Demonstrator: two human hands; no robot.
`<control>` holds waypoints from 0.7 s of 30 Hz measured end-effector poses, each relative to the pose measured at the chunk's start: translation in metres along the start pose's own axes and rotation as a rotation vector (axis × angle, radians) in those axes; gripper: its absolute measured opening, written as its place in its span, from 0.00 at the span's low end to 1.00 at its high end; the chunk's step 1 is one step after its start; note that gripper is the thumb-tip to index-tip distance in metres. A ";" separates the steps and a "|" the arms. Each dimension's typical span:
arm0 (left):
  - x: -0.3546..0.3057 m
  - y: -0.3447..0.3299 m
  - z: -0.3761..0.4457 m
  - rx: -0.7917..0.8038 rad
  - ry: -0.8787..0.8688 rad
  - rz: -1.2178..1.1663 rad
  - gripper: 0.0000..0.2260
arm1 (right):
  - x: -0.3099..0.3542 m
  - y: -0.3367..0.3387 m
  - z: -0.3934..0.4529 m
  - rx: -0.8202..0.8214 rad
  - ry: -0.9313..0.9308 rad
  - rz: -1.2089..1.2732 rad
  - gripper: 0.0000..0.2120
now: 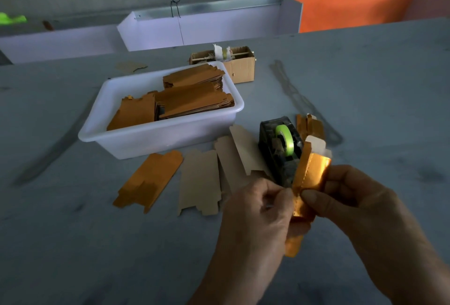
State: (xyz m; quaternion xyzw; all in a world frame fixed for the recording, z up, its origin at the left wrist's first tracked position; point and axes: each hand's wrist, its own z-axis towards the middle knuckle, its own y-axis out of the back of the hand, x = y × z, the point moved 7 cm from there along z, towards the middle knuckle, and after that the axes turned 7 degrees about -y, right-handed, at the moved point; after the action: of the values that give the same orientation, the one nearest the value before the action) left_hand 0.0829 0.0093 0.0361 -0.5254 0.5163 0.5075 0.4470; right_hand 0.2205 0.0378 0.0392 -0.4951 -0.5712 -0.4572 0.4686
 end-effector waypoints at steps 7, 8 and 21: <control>-0.001 0.032 0.022 -0.065 -0.047 0.215 0.12 | 0.017 0.054 0.047 -0.160 0.049 -0.014 0.10; 0.000 0.043 0.029 -0.184 -0.064 0.261 0.10 | 0.013 0.069 0.063 -0.237 0.029 -0.047 0.10; 0.031 0.062 0.089 -0.340 0.071 0.270 0.09 | -0.011 0.086 0.129 -0.528 -0.083 -0.629 0.22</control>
State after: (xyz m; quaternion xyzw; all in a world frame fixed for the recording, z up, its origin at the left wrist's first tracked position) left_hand 0.0131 0.0908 0.0013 -0.5369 0.5045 0.6237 0.2612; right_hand 0.2958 0.1718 0.0149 -0.4175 -0.5763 -0.6885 0.1395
